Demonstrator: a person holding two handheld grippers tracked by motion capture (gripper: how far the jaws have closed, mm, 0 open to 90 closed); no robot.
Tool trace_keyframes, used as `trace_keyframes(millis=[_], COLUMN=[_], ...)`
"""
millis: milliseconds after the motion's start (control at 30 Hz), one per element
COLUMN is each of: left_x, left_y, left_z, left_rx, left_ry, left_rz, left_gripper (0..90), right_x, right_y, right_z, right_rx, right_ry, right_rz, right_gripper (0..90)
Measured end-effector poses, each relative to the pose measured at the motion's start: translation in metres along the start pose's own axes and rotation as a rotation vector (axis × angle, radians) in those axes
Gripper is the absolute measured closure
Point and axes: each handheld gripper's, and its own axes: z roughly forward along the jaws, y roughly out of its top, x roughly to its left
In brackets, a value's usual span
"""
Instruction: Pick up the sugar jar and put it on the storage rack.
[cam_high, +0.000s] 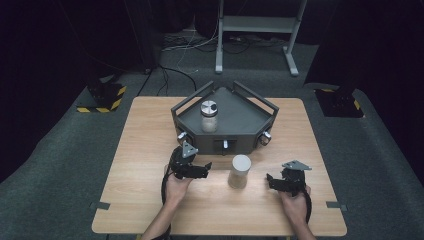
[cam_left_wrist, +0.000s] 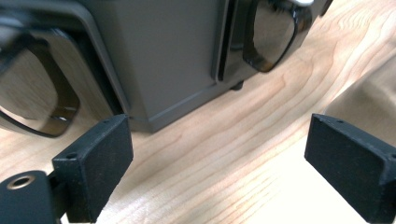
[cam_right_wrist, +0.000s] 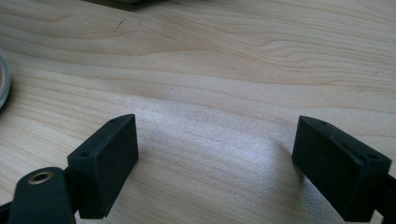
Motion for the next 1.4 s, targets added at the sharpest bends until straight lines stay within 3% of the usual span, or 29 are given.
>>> trace_keyframes(millis=[200,500,967,1133,1400], left_x=[-0.011,-0.008,-0.015,-0.021,-0.021], left_y=[-0.005,-0.016,-0.02,-0.017,-0.014], left_z=[0.016,0.024,0.04,0.043,0.045], left_rx=[0.059,0.055,0.09,0.104,0.115], left_ry=[0.026,0.025,0.021,0.022,0.003], left_rz=[0.062,0.019,0.028,0.057,0.044], left_gripper=[7.8,6.8,6.2,6.1,4.4], right_x=[0.0,0.0,0.0,0.0,0.0], right_y=[0.0,0.0,0.0,0.0,0.0], right_z=[0.0,0.0,0.0,0.0,0.0], right_rx=[0.0,0.0,0.0,0.0,0.0], right_ry=[0.0,0.0,0.0,0.0,0.002], right_rz=[0.0,0.001,0.001,0.0,0.001], right_gripper=[14.0,14.0,14.0,14.0,13.8])
